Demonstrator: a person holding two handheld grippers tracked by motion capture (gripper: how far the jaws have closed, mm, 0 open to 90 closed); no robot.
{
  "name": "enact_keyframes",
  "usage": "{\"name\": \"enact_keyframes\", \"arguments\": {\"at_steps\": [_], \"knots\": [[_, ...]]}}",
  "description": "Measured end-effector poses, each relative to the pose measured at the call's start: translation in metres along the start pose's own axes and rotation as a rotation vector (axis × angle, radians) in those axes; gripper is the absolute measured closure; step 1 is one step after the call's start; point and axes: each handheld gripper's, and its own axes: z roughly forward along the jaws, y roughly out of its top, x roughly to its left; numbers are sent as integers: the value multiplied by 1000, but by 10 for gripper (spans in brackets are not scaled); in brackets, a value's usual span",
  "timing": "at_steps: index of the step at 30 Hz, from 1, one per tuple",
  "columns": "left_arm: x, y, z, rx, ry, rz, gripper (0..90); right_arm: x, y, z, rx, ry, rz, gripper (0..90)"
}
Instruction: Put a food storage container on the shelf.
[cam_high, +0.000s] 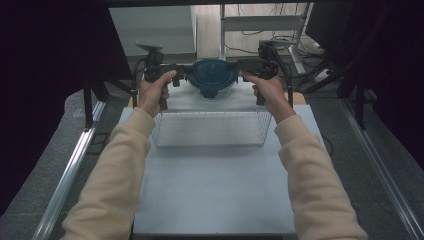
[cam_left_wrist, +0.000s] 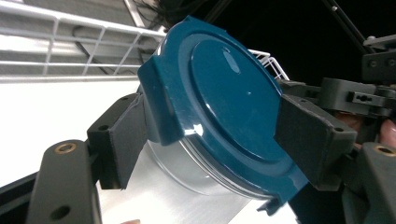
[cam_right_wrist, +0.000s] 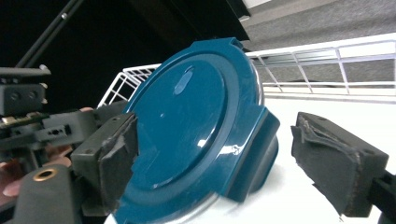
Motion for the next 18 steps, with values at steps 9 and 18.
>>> {"name": "enact_keyframes", "arguments": {"at_steps": [9,18], "knots": [[-14,-13,-19,-5,-3,63,236,11,-13,-30,-14,18,-97,140],[-31,-51,-45,-19,-31,160,245,9,-48,-61,-21,20,-241,153]]}}
